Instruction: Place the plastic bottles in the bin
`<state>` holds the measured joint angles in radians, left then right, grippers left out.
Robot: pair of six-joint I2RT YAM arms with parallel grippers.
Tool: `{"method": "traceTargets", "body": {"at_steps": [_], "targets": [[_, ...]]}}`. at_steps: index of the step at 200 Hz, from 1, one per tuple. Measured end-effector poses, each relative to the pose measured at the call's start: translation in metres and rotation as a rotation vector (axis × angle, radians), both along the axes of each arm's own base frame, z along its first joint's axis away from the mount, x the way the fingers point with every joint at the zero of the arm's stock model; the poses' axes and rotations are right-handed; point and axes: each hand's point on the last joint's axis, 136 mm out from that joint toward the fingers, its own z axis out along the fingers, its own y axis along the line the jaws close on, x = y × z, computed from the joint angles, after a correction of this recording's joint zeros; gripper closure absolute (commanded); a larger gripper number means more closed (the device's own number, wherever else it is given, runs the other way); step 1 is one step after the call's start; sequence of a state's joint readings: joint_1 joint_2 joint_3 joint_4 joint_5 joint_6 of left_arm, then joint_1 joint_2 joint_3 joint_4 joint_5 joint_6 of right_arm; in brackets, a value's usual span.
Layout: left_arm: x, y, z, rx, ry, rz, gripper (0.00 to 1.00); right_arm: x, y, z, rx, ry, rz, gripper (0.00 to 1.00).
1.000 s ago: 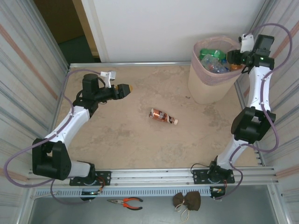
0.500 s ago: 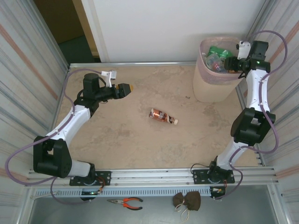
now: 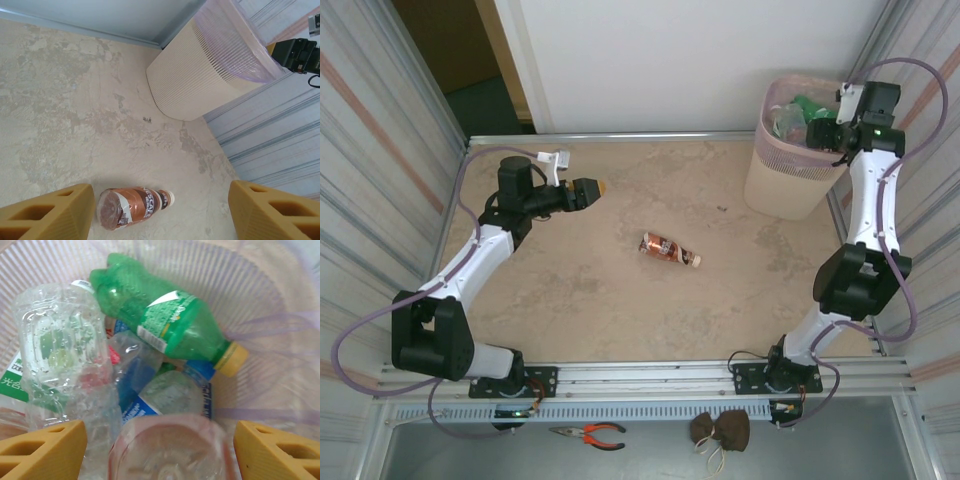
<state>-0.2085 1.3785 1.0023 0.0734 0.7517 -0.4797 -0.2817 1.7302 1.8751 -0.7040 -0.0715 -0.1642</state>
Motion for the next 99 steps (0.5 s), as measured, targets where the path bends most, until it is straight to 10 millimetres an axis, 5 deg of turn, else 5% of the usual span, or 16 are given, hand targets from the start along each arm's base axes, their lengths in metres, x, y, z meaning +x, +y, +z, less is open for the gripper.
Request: {"method": "traceTargets", "body": {"at_steps": [99], "targets": [[0.0,-0.001,0.002,-0.006,-0.009,-0.007,0.29,-0.009,0.004,0.022,0.047,-0.036,-0.002,0.63]]}}
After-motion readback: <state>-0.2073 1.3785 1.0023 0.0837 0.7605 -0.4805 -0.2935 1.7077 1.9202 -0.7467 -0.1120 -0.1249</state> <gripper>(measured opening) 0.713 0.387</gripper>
